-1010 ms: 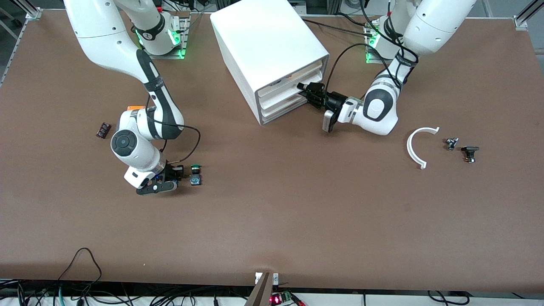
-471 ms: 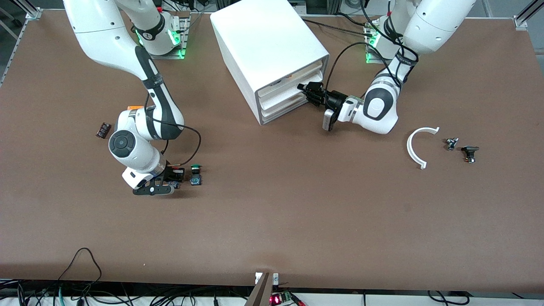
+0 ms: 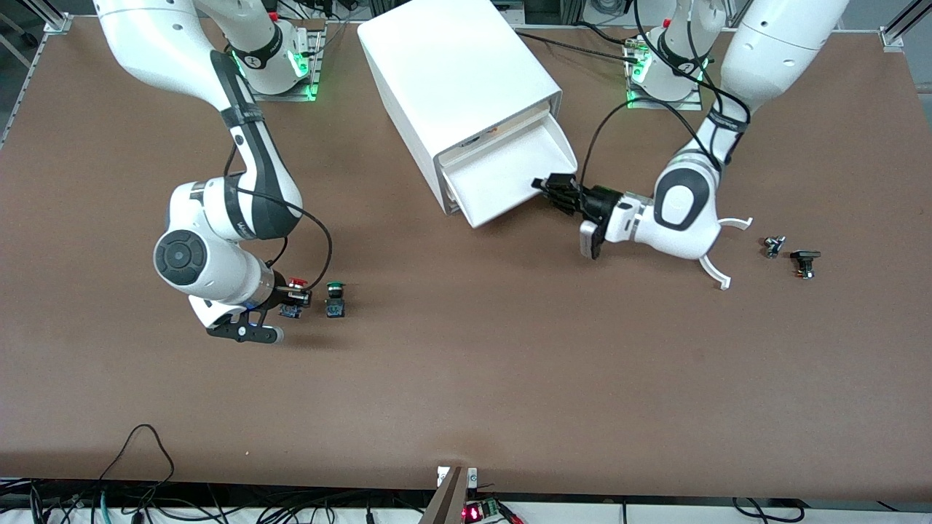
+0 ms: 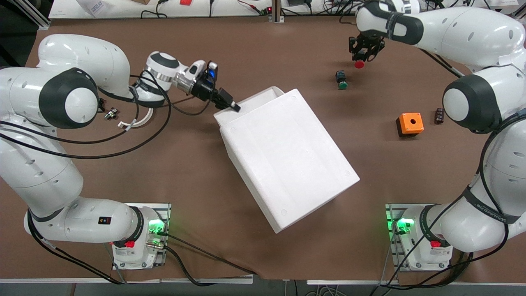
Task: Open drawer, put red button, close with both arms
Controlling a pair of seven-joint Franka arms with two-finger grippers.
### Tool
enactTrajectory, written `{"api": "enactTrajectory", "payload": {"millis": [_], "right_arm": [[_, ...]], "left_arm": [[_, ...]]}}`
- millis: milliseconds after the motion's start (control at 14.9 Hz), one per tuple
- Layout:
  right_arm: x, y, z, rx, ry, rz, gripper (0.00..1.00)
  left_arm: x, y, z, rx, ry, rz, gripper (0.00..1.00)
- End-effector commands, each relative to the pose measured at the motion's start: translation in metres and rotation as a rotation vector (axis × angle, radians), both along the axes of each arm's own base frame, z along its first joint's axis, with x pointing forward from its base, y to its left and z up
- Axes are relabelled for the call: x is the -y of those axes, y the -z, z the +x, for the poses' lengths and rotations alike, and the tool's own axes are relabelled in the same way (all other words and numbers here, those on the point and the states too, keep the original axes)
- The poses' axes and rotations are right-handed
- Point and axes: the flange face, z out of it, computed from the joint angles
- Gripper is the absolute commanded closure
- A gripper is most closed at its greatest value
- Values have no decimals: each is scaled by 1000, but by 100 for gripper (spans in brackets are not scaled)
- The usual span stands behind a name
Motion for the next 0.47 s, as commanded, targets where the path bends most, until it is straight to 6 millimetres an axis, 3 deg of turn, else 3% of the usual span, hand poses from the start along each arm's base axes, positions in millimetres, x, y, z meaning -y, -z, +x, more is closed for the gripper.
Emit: {"api": "enactTrajectory", "payload": {"millis": [0, 135, 404], "right_arm": [[-32, -42, 2, -17, 102, -23, 100], [-61, -70, -3, -7, 177, -52, 100], [-120, -104, -20, 23, 329, -51, 100]], "left_arm": [[-24, 1, 41, 0, -4, 8, 100], [-32, 6, 54, 5, 21, 3, 100], [-46, 3, 75, 23, 9, 20, 100]]}}
